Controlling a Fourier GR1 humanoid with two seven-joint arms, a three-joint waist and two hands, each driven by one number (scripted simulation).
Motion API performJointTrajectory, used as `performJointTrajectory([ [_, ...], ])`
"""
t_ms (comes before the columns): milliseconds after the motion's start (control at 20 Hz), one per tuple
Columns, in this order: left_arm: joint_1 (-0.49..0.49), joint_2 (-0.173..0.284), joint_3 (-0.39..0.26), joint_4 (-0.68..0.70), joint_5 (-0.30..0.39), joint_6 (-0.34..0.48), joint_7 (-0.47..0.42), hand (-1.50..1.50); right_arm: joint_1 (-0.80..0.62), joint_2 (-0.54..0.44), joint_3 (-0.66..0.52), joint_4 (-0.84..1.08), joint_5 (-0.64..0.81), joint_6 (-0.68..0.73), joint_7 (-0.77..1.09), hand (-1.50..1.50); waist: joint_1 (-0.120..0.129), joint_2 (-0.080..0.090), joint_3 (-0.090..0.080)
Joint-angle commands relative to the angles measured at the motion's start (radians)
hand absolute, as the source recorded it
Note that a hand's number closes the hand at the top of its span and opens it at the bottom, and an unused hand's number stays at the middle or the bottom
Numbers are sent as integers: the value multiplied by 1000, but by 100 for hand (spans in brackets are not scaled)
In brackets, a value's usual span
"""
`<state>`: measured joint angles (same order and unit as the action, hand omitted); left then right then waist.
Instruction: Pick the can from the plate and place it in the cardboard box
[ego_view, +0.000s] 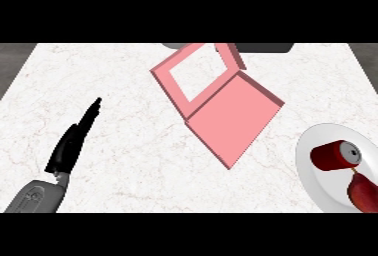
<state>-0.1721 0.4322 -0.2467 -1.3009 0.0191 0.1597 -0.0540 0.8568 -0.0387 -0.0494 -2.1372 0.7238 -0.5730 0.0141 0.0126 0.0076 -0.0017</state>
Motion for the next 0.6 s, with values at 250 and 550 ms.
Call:
performJointTrajectory([
  [250,-3,-37,46,25,-37,-18,-6,0,-335,-17,-13,126,140,178,244,-150,-9,-5,1],
  [550,15,-47,92,34,-65,-60,-30,0,-358,16,-51,220,199,66,183,-150,-16,-7,2],
])
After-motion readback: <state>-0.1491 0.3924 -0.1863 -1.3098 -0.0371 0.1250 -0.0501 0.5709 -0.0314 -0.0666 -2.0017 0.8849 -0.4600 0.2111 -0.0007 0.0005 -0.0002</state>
